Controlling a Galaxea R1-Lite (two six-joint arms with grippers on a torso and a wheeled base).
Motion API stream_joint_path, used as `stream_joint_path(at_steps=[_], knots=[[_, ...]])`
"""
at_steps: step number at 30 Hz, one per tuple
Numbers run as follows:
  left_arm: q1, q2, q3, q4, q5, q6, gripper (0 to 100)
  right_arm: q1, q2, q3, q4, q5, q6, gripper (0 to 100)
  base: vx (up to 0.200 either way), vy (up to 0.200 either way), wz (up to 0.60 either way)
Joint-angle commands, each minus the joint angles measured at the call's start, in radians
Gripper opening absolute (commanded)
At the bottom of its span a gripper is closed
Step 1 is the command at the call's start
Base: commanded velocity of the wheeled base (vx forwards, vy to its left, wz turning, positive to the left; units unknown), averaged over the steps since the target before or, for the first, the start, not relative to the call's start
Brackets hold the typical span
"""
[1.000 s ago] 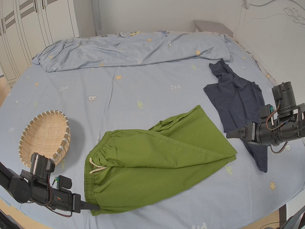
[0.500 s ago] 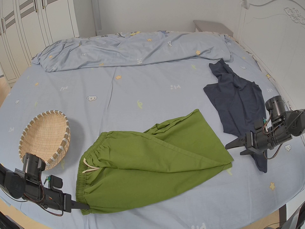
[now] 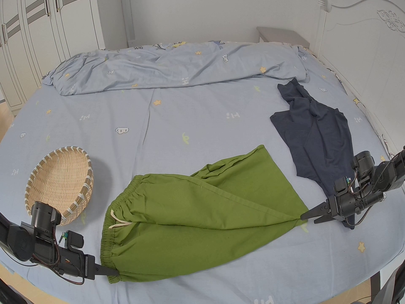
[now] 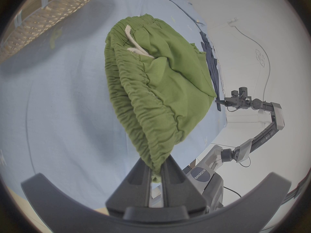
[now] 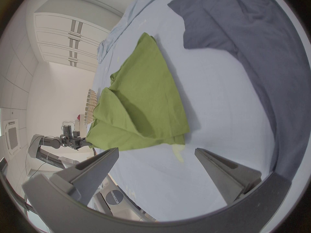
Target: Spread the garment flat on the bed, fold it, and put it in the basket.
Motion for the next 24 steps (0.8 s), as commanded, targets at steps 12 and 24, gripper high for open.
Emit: stream_joint_path(at_steps=[12, 24], knots=[[-0.007, -0.001, -0.011, -0.006, -0.001, 0.001, 0, 0.041, 0.086, 0.229, -0.485, 0.022, -0.004, 100, 0.0, 0.0, 0.0], [-0.007, -0.001, -0.011, -0.006, -0.001, 0.001, 0, 0.071, 0.085, 0.293, -0.647, 0.065, 0.011, 100, 0.0, 0.0, 0.0]])
